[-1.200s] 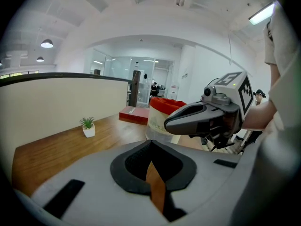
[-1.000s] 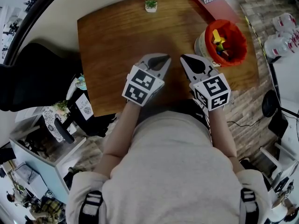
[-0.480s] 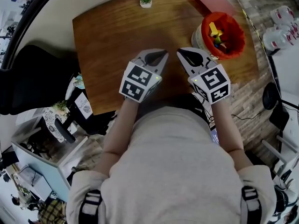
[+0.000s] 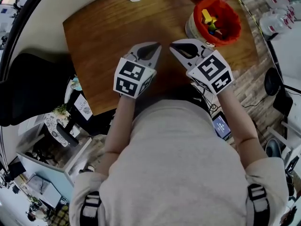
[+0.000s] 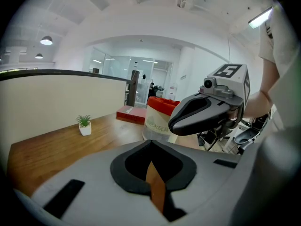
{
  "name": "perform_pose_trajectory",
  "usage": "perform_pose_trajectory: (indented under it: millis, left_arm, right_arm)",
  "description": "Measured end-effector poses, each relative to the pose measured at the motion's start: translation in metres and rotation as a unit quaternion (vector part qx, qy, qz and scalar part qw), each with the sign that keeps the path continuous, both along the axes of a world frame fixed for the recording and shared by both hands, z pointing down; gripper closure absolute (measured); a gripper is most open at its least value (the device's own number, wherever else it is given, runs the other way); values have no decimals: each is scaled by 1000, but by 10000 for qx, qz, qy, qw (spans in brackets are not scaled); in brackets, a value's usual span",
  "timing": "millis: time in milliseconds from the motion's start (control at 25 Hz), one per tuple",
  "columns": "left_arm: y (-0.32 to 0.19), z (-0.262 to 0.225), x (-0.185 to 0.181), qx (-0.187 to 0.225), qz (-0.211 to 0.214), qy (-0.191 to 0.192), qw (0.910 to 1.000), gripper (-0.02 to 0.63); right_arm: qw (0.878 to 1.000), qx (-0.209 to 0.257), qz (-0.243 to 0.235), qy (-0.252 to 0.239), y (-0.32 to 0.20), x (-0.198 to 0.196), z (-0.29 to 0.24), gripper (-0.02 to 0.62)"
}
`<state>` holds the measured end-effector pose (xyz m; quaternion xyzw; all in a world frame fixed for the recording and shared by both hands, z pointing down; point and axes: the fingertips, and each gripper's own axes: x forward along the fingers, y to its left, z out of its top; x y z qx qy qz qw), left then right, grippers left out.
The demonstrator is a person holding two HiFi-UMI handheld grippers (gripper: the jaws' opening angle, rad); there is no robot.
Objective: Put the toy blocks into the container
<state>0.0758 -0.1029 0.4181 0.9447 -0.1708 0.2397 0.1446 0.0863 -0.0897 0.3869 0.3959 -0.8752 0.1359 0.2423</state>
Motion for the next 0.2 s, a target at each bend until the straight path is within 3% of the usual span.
perform_pose_trajectory:
  millis: [200]
  left_arm:
    - [-5, -4, 2, 39, -49, 90, 9999, 592]
  right_arm:
    - [9995, 25, -154, 260, -2, 3, -2, 583]
